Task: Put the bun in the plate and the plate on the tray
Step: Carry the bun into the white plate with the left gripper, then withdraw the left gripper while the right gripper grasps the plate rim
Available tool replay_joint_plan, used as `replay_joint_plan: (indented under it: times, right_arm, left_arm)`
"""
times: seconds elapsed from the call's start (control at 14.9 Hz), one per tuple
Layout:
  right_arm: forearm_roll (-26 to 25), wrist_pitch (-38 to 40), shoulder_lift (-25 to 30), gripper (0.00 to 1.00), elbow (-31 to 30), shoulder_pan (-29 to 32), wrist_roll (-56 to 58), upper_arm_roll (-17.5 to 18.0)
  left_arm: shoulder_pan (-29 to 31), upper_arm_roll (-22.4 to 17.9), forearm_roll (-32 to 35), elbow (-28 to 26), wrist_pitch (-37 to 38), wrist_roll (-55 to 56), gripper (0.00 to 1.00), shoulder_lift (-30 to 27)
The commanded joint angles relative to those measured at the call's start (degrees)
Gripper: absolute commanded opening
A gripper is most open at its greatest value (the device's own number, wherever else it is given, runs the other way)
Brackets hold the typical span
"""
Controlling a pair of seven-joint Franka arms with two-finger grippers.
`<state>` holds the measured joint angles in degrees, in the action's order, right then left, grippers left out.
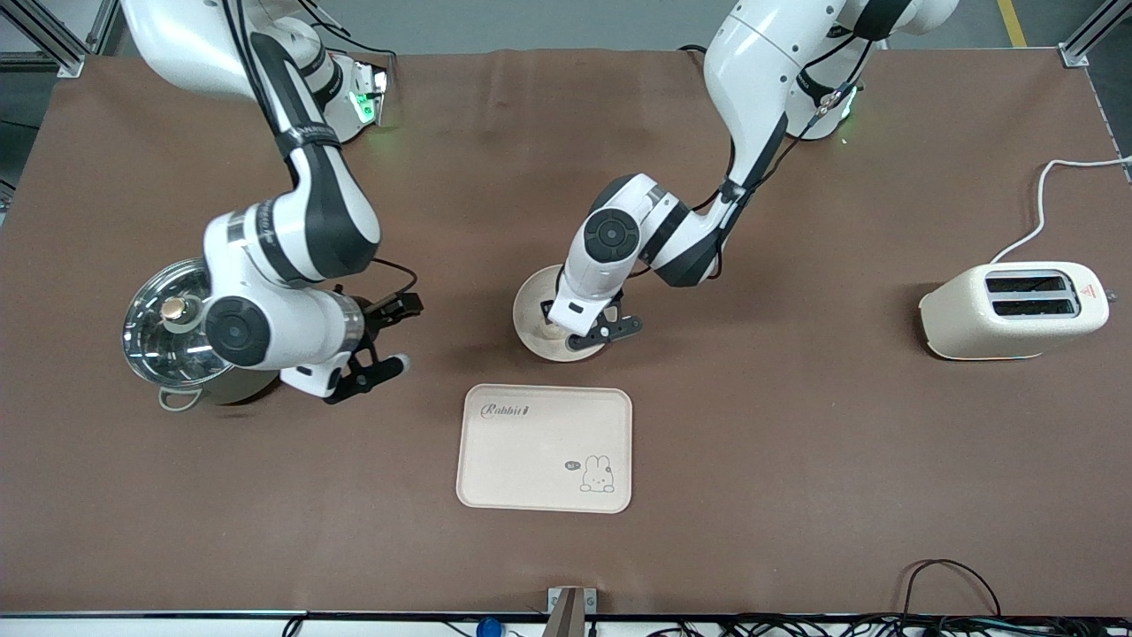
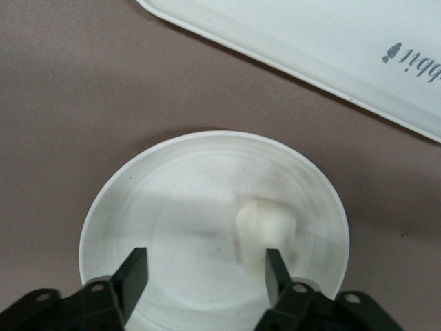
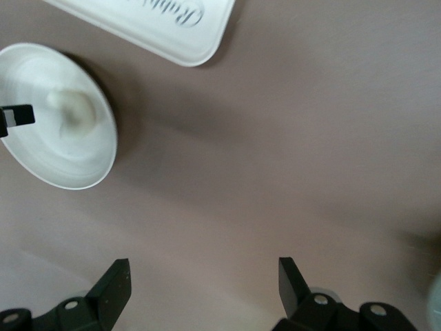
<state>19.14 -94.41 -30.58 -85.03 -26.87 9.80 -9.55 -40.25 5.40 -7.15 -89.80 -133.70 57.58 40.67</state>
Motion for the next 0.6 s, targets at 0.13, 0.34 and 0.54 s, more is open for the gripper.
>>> replay_joint_plan:
  times: [0.13,0.34,0.54]
  right_arm:
    - [7.8,-2.6,-1.7,0.95,-3.2,-0.5,0.2,-0.3]
    - [10.6,-5.5,-3.7,0.9,-3.1,-0.9,0.3,-0.2]
    - [14.9,-9.3,-6.6,0.82,-3.1,-2.1,0.5,-0.1]
  left_arm:
    - [1.9,-0.7,7.4,0.1,1.9,-1.5,1.0,-3.0]
    - [7.4,-0.6,13.8,0.2,7.7,-10.6,1.0,-7.2]
    - [15.1,-0.2,13.4,0.2,11.2,-24.0,1.0,-10.6]
